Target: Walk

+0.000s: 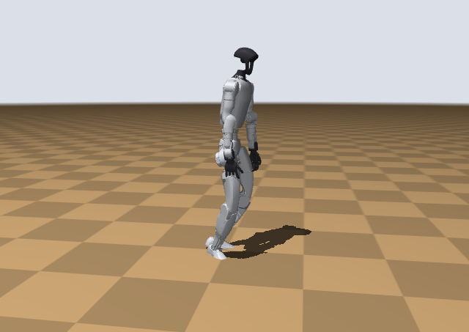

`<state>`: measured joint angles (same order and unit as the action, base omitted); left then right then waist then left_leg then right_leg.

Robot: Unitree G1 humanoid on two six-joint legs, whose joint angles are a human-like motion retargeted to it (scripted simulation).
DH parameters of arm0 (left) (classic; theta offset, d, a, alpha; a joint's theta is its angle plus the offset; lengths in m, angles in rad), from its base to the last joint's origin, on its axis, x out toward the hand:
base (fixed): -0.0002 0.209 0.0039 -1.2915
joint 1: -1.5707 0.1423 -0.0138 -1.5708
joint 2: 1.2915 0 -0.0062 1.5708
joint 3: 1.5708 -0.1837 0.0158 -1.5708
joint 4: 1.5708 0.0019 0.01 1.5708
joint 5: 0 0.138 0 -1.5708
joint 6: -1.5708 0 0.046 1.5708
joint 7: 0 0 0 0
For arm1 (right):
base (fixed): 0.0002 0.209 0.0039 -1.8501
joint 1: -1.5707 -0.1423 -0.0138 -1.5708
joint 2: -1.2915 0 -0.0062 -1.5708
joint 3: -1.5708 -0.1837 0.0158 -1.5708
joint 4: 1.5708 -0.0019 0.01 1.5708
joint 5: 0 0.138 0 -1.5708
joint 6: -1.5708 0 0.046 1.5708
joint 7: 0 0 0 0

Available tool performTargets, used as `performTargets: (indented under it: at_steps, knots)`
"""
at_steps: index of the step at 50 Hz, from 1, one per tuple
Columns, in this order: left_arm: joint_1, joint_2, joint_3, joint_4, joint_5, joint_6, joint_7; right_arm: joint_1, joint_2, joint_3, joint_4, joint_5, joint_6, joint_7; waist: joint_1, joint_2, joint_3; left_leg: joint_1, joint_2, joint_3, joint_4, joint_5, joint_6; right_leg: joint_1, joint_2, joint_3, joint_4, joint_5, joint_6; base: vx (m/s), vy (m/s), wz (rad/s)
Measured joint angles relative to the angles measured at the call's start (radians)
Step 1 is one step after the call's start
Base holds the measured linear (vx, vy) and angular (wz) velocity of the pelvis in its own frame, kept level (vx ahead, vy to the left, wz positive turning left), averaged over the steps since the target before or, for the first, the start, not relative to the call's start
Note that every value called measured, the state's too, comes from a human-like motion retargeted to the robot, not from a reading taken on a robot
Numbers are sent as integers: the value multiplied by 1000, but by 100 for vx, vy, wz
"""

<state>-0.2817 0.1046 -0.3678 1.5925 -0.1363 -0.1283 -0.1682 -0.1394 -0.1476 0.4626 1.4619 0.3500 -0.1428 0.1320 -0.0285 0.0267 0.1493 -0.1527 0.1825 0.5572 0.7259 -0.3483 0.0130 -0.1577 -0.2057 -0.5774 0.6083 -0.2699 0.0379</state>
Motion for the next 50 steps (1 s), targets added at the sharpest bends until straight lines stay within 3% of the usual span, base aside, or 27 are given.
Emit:
performTargets:
  at_steps: [3, 7, 13, 16, 26, 31, 37, 42, 47, 50]
  knots:
    - [-5, 7, -16, 19, 10, -10, 3, -7, 4, 12, 18, -3, -1, 1, 29, -4, -9, -77, 14, -20, 11, -37, 9, -3, 7, -26, -21, 5, 6, 24, 1, -71]
    - [4, 10, -26, 41, 27, -7, 14, -18, 7, 16, 31, -25, -2, -16, 70, -15, -14, -146, 11, -68, -16, -103, 26, 15, 23, -50, -21, -91, -5, 27, 3, -88]
    - [14, -1, -11, 56, 33, 1, -2, -37, 6, 3, 18, -53, -6, -20, 59, -31, -6, -82, -19, -68, -49, -111, 46, -7, -19, -56, 72, -146, -41, 29, 3, -66]
    - [9, -1, -8, 38, 39, -3, -20, -40, 4, 6, 20, -48, -5, -4, 36, -32, -2, -16, -53, -36, -118, -65, 26, -25, -33, -79, 19, -132, -37, 28, 0, -46]
    - [-1, 7, -5, -9, 65, -8, -35, -27, 6, 16, 15, -83, -1, 4, 40, 18, -19, 23, 6, 60, -91, -60, 0, 8, 1, -181, -72, -109, -55, 22, -4, -37]
    - [3, 2, -8, 9, 69, 3, -40, -40, -2, 29, 0, -82, -5, -1, 26, 6, -18, 59, -13, 90, -159, -51, 6, -7, -29, -181, 8, -78, -61, 15, -2, -28]
    - [-15, 2, -29, 1, 82, 9, -36, -53, 4, 41, 3, -68, 6, 0, 9, -34, -6, 76, -43, 95, -127, -69, 26, -81, -75, -150, 39, -112, -45, 17, -2, -3]
    - [-25, 12, -19, -16, 81, 12, -21, -50, 16, 43, 4, -85, 16, 5, 45, -37, 6, 12, 16, 50, 33, -128, 38, -54, -45, -152, 32, -168, -75, 25, -3, 5]
    - [-4, 5, -29, -1, 59, 8, -30, -31, 10, 48, -3, -95, 13, 16, 79, -1, -5, -66, 34, -33, -10, -91, 10, 10, 42, -129, -58, -17, -49, 31, -2, -6]
    - [15, -3, -45, 7, 54, 9, -32, -27, 4, 50, 2, -77, 12, 17, 76, 4, -11, -72, 11, -58, -60, -67, 4, -4, 50, -103, -71, -15, -32, 29, -2, -11]
